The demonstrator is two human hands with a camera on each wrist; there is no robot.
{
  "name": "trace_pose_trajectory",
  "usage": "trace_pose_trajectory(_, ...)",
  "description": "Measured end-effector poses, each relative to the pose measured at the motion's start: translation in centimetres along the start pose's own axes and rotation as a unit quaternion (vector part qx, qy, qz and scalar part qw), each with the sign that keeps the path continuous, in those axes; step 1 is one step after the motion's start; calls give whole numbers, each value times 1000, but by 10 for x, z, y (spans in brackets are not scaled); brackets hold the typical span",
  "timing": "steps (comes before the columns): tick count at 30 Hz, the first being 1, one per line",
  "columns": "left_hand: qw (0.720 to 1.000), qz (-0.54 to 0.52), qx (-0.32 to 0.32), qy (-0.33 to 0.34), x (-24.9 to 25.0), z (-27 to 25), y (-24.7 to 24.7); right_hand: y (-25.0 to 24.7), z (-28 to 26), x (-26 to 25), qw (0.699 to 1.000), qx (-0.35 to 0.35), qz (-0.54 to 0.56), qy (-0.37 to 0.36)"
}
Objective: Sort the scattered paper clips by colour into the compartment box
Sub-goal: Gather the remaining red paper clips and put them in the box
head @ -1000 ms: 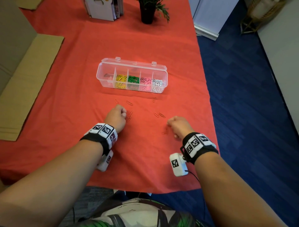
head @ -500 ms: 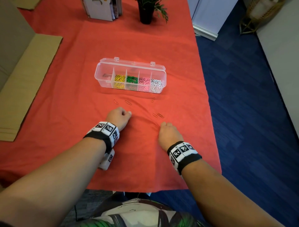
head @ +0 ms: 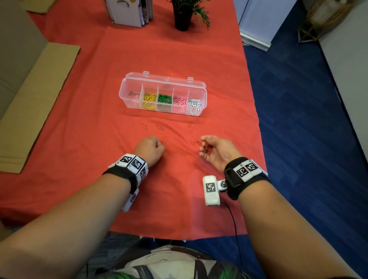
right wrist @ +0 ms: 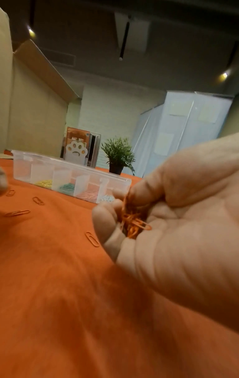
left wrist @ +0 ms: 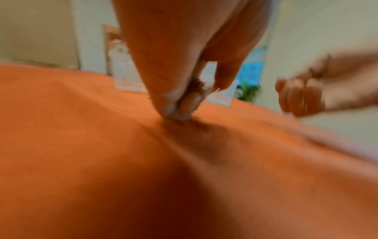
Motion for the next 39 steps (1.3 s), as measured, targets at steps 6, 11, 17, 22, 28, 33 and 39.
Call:
trace_pose_trajectory(6,789,-596,-120,-93,12,-14,6,-2,12,-4,982,105,-148,49)
trace_pose_trajectory(11,675,-717,-166,-54,20,-19,-7,8,19,-33,753,171,-635,-36)
trace_pose_trajectory(17,711,-684,-105,-126,6,-7,-8,34,31,-8,667,173,-722,-62)
trace_pose_trajectory(22,863,-481,-21,-152,-14,11,-7,46,35,-3,679,121,-721,-73)
trace_pose_trajectory(28,993,-106,52,-12,-6,22,-20,36,33,-7,945,35,-319,-59)
trace_pose_trajectory(33,993,85,61,63,12,25,-11,27,25,-22,995,18,-81,-62)
trace_pose_trajectory(39,990,113,34,79,18,25,0,25,29,-31,999,36,-14,-11)
Point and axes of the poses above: each hand's wrist, its own z-axis towards the middle knuckle, its own y-axis out of the palm, x = y × z, the point moved 8 cm from there along z, towards the middle knuckle, and after that the axes turned 5 degrees about -z, right-handed, at the moved point
